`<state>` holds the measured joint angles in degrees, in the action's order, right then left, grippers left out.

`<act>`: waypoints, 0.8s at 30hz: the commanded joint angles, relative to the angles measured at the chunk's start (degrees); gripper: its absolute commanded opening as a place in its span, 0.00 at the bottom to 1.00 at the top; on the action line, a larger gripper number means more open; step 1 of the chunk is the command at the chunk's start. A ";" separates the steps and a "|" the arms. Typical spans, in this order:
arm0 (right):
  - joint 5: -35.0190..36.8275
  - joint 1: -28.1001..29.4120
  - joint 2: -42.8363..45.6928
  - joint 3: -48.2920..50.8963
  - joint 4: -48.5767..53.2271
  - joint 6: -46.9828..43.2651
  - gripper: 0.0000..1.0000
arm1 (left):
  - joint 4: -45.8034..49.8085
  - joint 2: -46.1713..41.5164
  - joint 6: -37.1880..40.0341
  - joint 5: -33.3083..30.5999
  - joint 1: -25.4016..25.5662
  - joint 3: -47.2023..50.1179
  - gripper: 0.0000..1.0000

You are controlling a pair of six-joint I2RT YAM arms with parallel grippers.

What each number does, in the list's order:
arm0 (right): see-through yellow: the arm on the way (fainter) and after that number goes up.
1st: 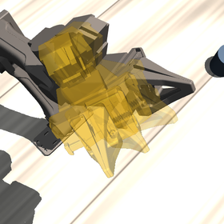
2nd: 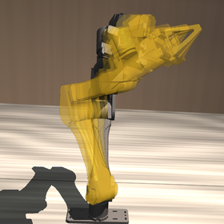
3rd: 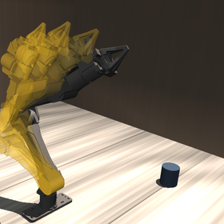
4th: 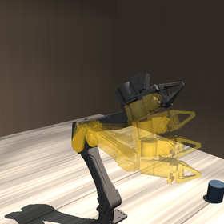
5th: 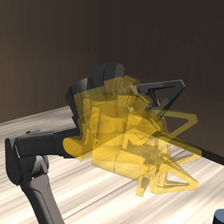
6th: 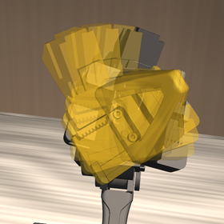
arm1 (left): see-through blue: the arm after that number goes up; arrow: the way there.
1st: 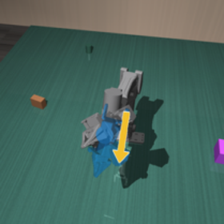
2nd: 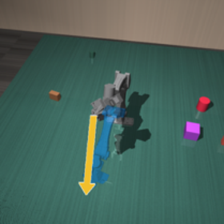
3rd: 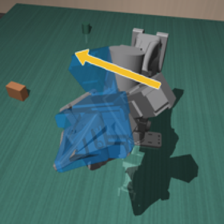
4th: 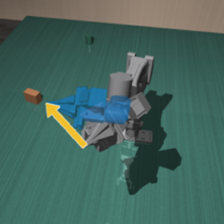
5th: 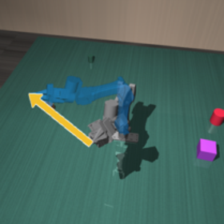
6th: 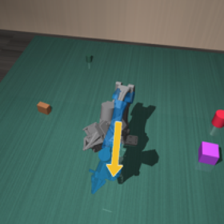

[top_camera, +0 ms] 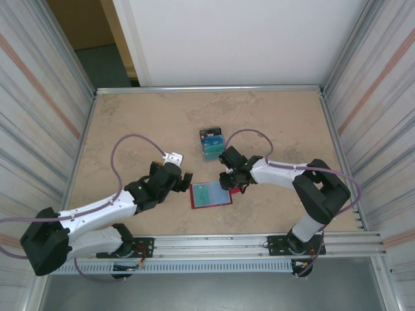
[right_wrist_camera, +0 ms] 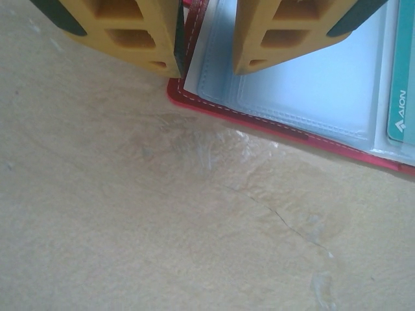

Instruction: Take the credit cards out of the card holder

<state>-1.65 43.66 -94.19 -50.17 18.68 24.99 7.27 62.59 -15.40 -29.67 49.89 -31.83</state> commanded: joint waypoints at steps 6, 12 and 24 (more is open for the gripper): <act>2.08 -0.76 3.10 -3.59 7.14 -0.74 0.26 | 4.58 3.83 -2.38 -0.22 0.23 -2.07 0.99; 0.23 -0.05 10.79 -2.40 7.99 6.11 0.28 | 4.50 7.39 -0.60 4.83 0.45 -2.26 0.99; -8.90 5.97 8.79 0.09 -2.78 20.05 0.24 | 0.08 13.73 1.16 8.77 1.34 -1.76 0.99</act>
<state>-7.81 48.49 -83.48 -50.19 19.07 40.12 8.99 75.44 -15.05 -21.87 50.76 -32.67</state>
